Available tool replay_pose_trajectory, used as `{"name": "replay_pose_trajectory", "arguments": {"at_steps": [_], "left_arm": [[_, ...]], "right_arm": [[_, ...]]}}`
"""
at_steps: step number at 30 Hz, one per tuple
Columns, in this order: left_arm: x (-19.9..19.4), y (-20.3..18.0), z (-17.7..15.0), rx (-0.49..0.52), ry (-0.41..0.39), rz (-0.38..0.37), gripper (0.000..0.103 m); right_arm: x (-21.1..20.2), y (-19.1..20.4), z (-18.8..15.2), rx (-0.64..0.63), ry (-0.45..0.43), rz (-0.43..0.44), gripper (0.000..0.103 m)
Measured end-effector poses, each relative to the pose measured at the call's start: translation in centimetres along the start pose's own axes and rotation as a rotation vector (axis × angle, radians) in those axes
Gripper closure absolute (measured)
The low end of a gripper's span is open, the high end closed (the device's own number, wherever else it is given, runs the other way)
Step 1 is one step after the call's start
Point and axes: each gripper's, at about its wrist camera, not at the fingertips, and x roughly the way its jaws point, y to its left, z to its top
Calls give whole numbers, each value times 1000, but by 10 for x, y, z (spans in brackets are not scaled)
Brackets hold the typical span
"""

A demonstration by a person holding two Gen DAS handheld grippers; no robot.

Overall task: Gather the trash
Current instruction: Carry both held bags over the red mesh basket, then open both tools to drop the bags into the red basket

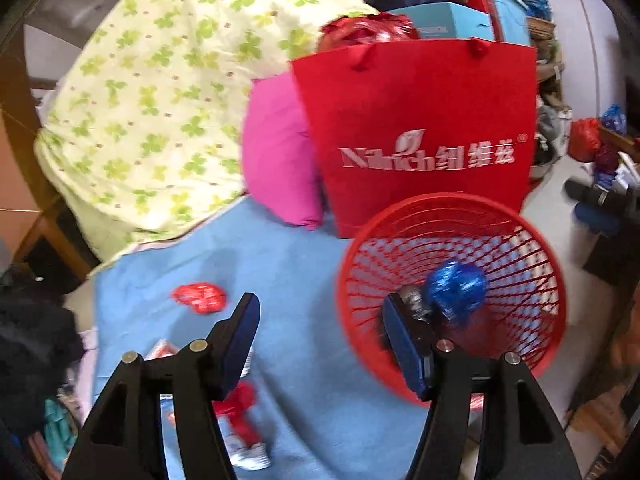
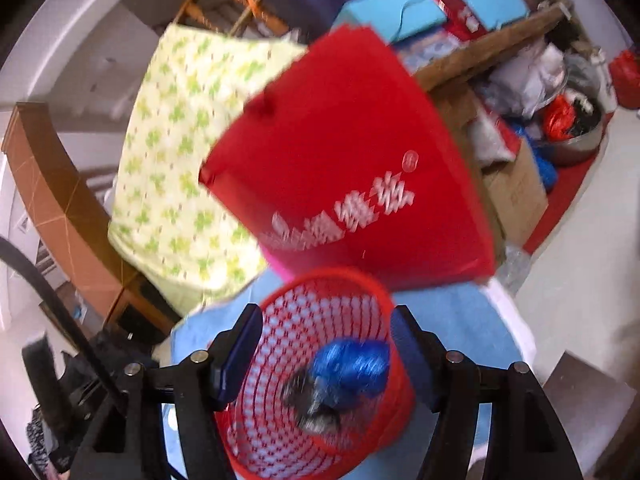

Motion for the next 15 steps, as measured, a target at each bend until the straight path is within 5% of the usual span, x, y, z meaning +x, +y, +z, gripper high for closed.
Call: {"name": "replay_pose_trajectory", "arguments": {"at_steps": [7, 15], "left_arm": [[-18, 51, -23, -56, -8, 133, 38], [-21, 90, -40, -131, 12, 192, 38]], "right_arm": [[22, 15, 5, -123, -33, -198, 33], [77, 27, -12, -120, 58, -248, 33]]}}
